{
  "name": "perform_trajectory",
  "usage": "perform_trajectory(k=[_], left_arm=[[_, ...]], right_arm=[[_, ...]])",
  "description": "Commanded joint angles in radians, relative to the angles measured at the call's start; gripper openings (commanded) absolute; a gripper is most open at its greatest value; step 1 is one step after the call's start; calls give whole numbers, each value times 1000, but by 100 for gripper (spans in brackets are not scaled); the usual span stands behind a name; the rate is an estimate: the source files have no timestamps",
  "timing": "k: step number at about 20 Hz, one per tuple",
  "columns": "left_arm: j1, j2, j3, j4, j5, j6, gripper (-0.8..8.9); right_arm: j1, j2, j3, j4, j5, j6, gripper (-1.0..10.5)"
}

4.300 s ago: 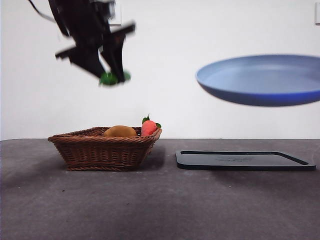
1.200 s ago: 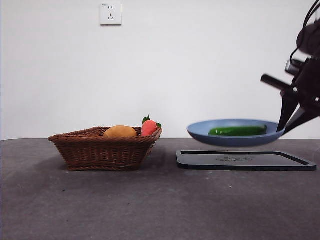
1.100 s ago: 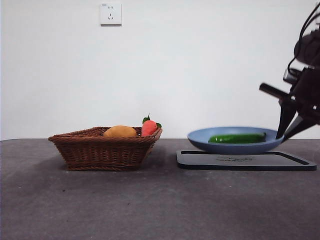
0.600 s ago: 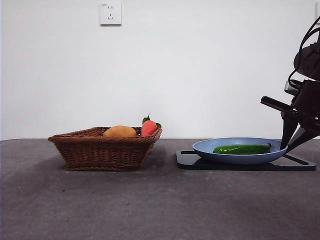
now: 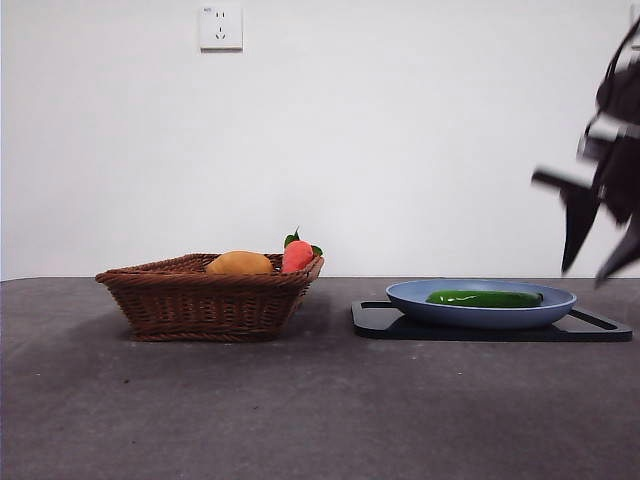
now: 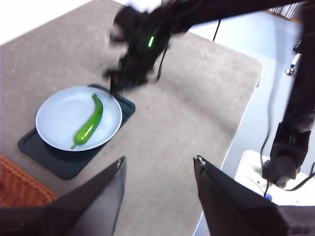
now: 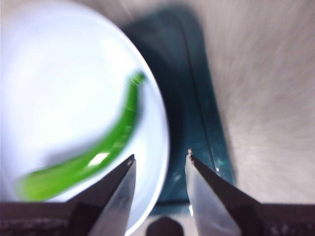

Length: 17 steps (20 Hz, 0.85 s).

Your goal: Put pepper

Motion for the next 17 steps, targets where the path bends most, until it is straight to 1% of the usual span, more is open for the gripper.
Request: perform_trajectory(k=[1,3,4,9,13,17], left_arm=[[-5,9,23,-7,-58,1,246],[-4,9,23,-21,-109,9,245],[-4,9,23,-27,-125,20,245],[-2,9,23,-34,-126,24,245],[-2,9,23,-73,-124,24,245],[-2,9,23,-124,-124,23,243]], right_arm=[[-2,-116,23,-41,3,-45,185],[8,-233,23,-119,-2,-99,185],[20,-285,23,-163,-2,-114,185],[140,-546,23,-414,-3,-200,184],[259,-692,23,-579,-3,-211,183],[338,-782,23,-698,-4,-221,181]])
